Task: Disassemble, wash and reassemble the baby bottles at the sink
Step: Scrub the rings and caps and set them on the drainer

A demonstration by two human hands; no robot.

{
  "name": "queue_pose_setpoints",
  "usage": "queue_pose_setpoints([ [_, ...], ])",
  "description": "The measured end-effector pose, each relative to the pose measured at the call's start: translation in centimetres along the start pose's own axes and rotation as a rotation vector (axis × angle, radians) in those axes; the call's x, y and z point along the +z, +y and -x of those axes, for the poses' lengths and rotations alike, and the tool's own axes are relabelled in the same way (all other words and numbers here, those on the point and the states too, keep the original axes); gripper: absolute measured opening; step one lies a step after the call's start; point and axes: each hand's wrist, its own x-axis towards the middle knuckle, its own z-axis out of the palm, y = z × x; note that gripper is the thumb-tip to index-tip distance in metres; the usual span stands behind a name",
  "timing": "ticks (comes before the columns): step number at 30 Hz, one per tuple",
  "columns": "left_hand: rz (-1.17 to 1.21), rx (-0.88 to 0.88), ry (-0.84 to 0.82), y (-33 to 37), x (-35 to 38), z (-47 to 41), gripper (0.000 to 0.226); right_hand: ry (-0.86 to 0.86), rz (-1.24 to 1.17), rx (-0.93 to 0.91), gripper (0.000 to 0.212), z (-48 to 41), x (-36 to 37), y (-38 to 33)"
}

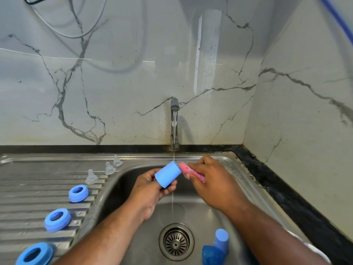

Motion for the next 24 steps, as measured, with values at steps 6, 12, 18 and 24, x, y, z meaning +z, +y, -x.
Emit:
queue_pose_setpoints([
  [6, -0.036, 0.039, 0.054, 0.1, 0.0, -0.3, 0.031, 0.01, -0.111, -0.119, 0.039, 0.2, -1.0, -1.0],
  [12, -0.041, -0.018, -0.123, 0.6, 0.3, 0.6, 0.032, -0.107, -0.078, -0.154, 0.044, 0.4, 0.0, -1.4],
  [18, 0.078, -0.014, -0.223, 0.8, 0.2, 0.7, 0.034, -0.121, 0.01, -0.041, 0.046, 0.3, -0.1, -1.1],
  [24, -0.121, 0.086, -0.195, 0.1, 0.0, 0.5, 0.026, -0.232, 0.032, 0.025, 0.046, 0.0, 0.1, -0.4],
])
